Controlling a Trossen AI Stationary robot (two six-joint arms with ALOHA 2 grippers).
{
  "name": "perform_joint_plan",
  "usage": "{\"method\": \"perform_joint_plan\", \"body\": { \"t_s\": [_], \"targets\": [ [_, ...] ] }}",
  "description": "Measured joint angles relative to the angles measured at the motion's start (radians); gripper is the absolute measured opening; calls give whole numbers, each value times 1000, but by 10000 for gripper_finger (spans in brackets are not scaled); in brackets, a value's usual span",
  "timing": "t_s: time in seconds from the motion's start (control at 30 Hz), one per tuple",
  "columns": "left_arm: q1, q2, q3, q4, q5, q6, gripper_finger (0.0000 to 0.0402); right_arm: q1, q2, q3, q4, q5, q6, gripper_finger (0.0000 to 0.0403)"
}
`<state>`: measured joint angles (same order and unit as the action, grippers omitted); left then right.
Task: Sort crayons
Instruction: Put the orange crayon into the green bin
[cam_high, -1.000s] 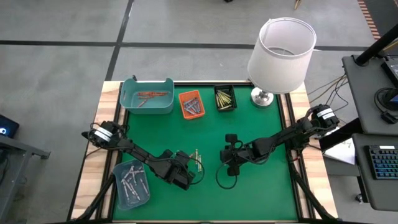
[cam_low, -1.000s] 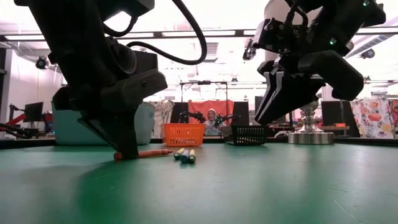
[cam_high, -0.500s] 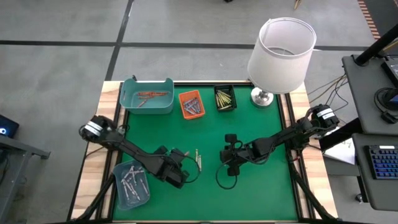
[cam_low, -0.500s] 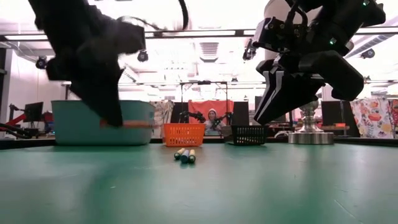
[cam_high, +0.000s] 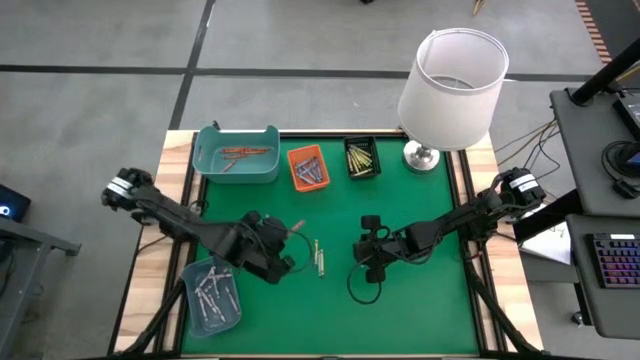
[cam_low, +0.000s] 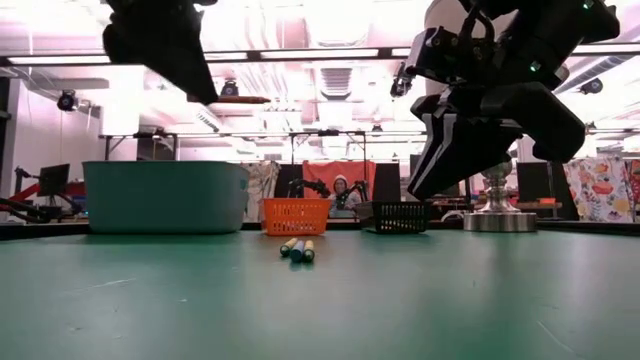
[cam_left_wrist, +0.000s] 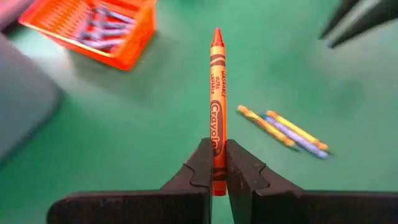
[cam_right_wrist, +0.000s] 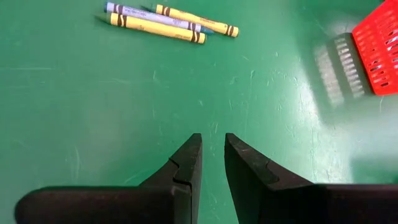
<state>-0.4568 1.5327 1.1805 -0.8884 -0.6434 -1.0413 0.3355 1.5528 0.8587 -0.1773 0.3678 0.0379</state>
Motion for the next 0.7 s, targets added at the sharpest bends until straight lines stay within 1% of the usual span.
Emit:
{"method": "perform_joint_plan", "body": {
  "t_s": [0.1,0.23,0.37,0.47,0.57,0.63,0.7],
  "targets": [
    [58,-55,0,-50,-1,71,1,-6,0,-1,41,1,-33,59],
    [156,-126,0,-168,-2,168,1,-32,0,-1,150,3,-90,59],
    [303,-195,0,-345,-5,224,1,-71,0,-1,238,4,-153,59],
    [450,-237,0,-443,-25,301,1,-109,0,-1,291,3,-188,59],
    [628,-265,0,-454,-25,460,1,-148,0,-1,341,3,-218,59],
    [752,-271,0,-433,-6,565,1,-173,0,-1,372,3,-240,59],
    [871,-268,0,-404,54,669,1,-196,0,-1,396,3,-259,59]
  ]
}}
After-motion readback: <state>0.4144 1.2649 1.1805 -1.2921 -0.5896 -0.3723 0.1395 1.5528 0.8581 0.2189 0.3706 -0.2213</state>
